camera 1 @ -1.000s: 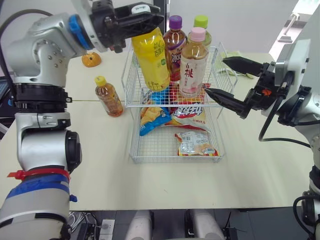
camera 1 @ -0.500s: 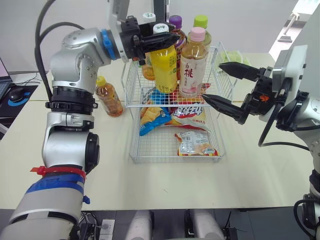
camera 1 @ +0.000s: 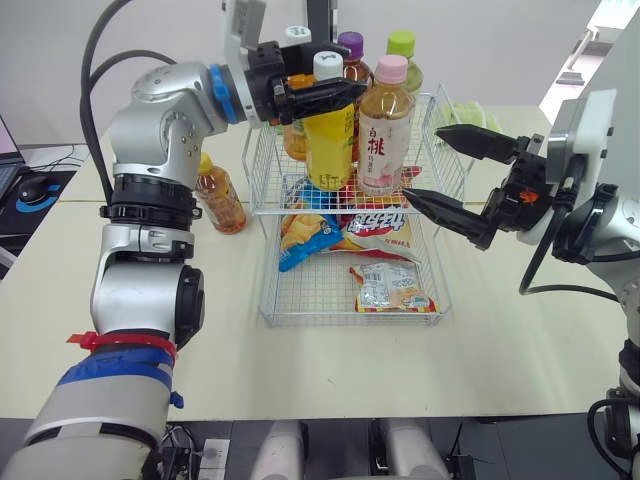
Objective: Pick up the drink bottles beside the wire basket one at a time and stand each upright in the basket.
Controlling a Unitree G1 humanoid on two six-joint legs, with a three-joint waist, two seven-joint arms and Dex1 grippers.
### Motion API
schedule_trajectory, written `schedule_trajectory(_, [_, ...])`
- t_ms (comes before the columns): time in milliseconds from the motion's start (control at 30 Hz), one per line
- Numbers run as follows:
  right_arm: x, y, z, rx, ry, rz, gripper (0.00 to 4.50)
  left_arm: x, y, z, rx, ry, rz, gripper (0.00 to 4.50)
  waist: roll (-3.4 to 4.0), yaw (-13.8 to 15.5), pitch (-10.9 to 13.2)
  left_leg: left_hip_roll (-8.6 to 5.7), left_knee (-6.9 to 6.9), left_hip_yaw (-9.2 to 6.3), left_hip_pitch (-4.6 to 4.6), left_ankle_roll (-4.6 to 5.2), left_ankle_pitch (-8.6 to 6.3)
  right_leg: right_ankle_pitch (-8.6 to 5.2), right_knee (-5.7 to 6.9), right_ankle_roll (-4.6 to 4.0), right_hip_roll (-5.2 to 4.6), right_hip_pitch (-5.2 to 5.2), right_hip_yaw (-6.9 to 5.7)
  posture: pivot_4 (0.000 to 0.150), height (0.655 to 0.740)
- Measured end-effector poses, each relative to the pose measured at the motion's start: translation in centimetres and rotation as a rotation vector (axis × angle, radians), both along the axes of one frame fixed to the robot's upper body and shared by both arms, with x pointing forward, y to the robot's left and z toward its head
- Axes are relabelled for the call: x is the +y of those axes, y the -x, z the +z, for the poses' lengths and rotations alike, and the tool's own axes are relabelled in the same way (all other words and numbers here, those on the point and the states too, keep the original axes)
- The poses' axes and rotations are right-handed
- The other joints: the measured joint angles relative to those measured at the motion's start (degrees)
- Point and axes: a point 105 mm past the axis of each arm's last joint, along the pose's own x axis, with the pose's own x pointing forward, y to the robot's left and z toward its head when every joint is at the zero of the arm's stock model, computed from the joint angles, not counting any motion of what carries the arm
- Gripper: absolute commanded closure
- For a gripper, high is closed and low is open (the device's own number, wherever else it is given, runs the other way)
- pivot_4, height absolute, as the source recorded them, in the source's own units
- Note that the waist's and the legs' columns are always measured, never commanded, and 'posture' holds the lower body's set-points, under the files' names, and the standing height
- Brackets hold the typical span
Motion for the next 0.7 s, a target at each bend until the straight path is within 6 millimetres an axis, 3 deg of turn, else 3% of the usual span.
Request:
schedule_trajectory(200, [0.3,-0.1,-0.1,0.007,0.009,0.033,0.0,1.2,1.4,2.3,-0.045,0.077,-0.006,0.03,0.0,-0.17,0.0,0.0,0.0,0.01,0.04,0.0,0.0,0.0,0.02,0.0,0.02,0.0,0.02,0.15,0.74])
schedule_trajectory(433, [1.0,-0.3,-0.2,0.006,0.029,0.106,0.0,5.9,4.0,6.1,-0.135,0.167,0.158,0.03,0.03,-0.26,-0.02,0.05,-0.01,0.01,0.08,0.0,0.0,0.0,0.03,0.0,0.0,0.02,0.05,0.15,0.74])
schedule_trajectory(500, [1.4,-0.3,-0.3,0.005,0.031,0.14,0.0,9.1,4.3,4.8,-0.119,0.163,0.304,0.03,0.2,-0.81,-0.11,0.13,-0.05,0.06,0.21,0.0,0.0,0.0,0.04,0.0,-0.03,0.05,0.15,0.15,0.74])
schedule_trajectory(600, [1.7,-0.6,-0.6,0.019,0.037,0.169,0.0,13.1,3.9,1.6,-0.025,0.177,0.499,0.03,0.19,-0.94,-0.1,0.16,0.0,-0.06,0.15,-0.01,0.01,0.0,0.05,-0.01,0.03,0.05,0.01,0.15,0.74])
schedule_trajectory(700, [2.8,-0.5,-0.7,0.023,0.033,0.254,0.0,17.6,4.7,-2.0,0.031,0.215,0.723,0.03,0.18,-0.95,-0.11,0.24,0.0,-0.03,0.12,-0.01,0.0,0.0,0.02,0.0,-0.09,0.06,0.04,0.15,0.74])
